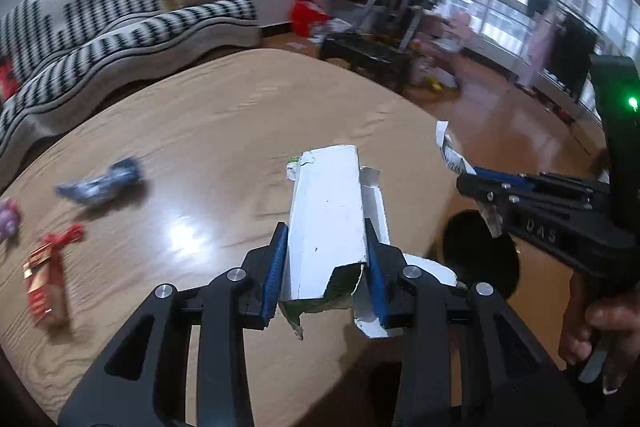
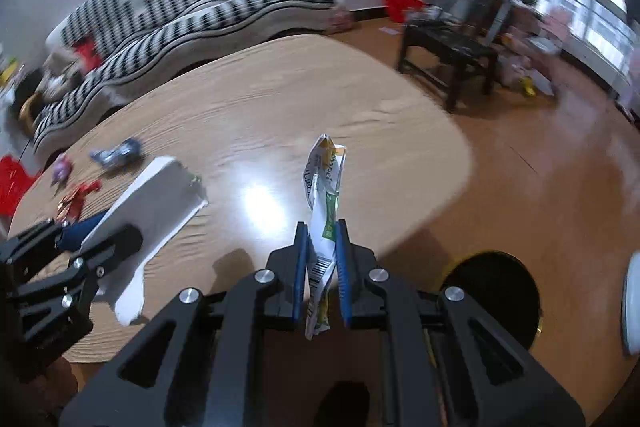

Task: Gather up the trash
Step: 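Carry the paper box and wrapper strip over the black bin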

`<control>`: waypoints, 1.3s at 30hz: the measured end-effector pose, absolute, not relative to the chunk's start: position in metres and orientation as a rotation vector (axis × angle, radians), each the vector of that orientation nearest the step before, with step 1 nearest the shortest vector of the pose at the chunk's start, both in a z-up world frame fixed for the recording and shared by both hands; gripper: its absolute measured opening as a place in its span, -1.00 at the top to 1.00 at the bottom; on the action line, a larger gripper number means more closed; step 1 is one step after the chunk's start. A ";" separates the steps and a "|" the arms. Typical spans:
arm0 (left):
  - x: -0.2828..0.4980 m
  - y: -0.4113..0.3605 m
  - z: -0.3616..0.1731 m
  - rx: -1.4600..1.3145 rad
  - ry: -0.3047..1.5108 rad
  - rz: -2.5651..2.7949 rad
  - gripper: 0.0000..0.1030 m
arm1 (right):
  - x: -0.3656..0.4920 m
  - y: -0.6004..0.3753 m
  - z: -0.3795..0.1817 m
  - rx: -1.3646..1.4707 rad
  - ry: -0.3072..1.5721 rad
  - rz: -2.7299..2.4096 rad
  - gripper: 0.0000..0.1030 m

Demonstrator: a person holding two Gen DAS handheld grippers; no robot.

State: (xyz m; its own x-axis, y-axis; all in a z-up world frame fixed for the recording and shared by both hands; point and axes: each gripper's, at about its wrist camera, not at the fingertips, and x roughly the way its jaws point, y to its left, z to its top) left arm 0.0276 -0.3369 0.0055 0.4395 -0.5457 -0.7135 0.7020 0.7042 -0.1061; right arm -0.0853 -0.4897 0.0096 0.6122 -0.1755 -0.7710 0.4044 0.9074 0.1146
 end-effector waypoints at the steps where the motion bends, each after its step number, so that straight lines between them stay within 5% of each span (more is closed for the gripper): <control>1: 0.023 -0.345 0.005 0.223 0.798 -0.800 0.31 | -0.094 -0.501 0.008 0.306 0.848 -0.358 0.72; 22: -0.050 -0.527 -0.067 0.329 0.946 -1.104 0.31 | -0.220 -0.661 -0.037 0.602 0.903 -0.666 0.72; 39: -0.055 -0.564 -0.083 0.354 0.979 -1.146 0.31 | -0.235 -0.679 -0.044 0.625 0.897 -0.703 0.72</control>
State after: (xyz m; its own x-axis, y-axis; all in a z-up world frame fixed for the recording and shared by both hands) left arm -0.0550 -0.5644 -0.0834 0.0735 -0.5985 -0.7978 0.8815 0.4131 -0.2287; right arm -0.2354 -0.6786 -0.0436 0.4371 -0.2774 -0.8556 0.7640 0.6165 0.1904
